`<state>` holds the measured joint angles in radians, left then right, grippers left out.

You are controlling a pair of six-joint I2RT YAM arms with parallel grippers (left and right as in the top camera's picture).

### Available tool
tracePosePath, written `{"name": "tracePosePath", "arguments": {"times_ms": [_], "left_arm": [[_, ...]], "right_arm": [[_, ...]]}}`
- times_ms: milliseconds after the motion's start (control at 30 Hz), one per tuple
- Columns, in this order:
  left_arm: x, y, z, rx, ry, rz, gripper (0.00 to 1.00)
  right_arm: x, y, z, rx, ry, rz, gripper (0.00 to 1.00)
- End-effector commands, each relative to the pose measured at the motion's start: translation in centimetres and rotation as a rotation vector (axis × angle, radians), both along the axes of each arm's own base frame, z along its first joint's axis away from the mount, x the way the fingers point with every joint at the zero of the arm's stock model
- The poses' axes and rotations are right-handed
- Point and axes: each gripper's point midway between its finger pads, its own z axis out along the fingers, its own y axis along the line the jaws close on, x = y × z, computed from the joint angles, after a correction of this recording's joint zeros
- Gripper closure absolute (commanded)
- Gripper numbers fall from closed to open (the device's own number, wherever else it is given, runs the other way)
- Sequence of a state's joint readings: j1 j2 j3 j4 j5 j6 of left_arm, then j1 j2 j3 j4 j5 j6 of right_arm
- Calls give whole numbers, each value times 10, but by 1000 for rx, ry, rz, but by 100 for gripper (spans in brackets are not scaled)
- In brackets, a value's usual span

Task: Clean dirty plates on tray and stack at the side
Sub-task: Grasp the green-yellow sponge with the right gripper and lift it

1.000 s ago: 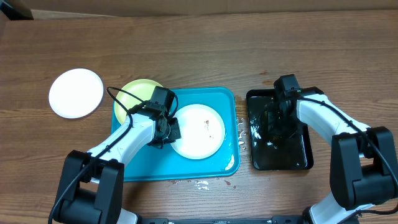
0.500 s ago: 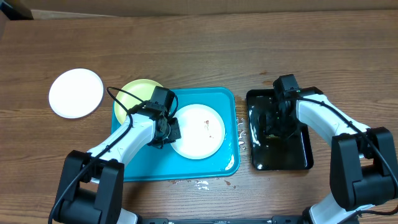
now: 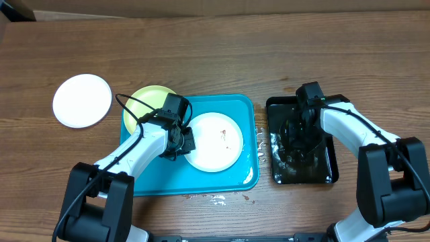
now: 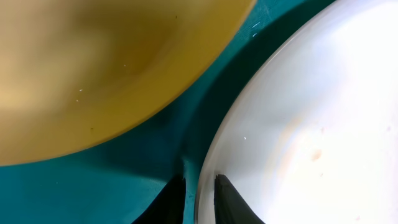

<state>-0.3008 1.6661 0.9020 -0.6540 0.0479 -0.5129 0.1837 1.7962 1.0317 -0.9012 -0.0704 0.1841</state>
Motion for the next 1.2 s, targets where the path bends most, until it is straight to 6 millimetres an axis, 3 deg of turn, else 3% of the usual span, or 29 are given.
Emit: {"name": "tracePosePath", "arguments": {"times_ms": [0,67,100,133,167,200,267,300,333,400,467,500,533,567,600,767,833,933,1000,1033,1100,1133,1167], "left_arm": [[-3,2,-3,11,6,-12,81],[-3,2,-3,11,6,-12,80],[-3,2,-3,11,6,-12,80],[-3,2,-3,11,6,-12,80],[-3,2,-3,11,6,-13,80],[-3,2,-3,11,6,-12,80],[-3,2,-3,11,6,-12,80],[-3,2,-3,11,7,-12,80],[-3,2,-3,11,6,-12,80],[-3,2,-3,11,6,-12,80],[-3,2,-3,11,6,-12,80],[-3,2,-3,11,7,-12,80],[-3,2,-3,12,7,-13,80],[-3,2,-3,11,7,-12,79],[-3,2,-3,11,6,-12,79],[-3,2,-3,12,7,-13,78],[-4,2,-3,12,8,-13,78],[-4,5,-4,25,6,-10,78],[-3,6,-4,33,1,-8,78],[-3,6,-4,33,1,-9,78],[-3,6,-4,33,1,-9,78],[-3,6,-4,33,1,-9,78],[-3,6,-4,33,1,-9,78]], "right_arm": [[-16,0,-14,-1,61,3,54],[-16,-1,-14,-2,65,3,37],[-16,-1,-14,-2,65,3,36],[-16,-1,-14,-2,65,3,67],[-16,-1,-14,-2,65,3,89],[-16,-1,-14,-2,65,3,96],[-16,-1,-14,-2,65,3,96],[-16,-1,-14,-2,65,3,69],[-17,-1,-14,-2,66,3,57],[-17,-1,-14,-2,69,3,48],[-17,-1,-14,-2,69,3,96],[-17,-1,-14,-2,67,3,96],[-15,-1,-14,-1,60,3,83],[-14,0,-14,0,54,3,50],[-12,0,-13,1,48,3,30],[-1,-3,-11,-24,11,5,28],[4,-5,-11,-36,-11,6,20],[18,-5,-11,-40,-67,5,19],[26,-3,-11,-33,-98,3,26],[28,-3,-11,-32,-107,3,39],[28,-3,-11,-31,-106,3,83],[26,-3,-11,-32,-102,3,93],[25,-3,-12,-33,-97,5,95]]}}
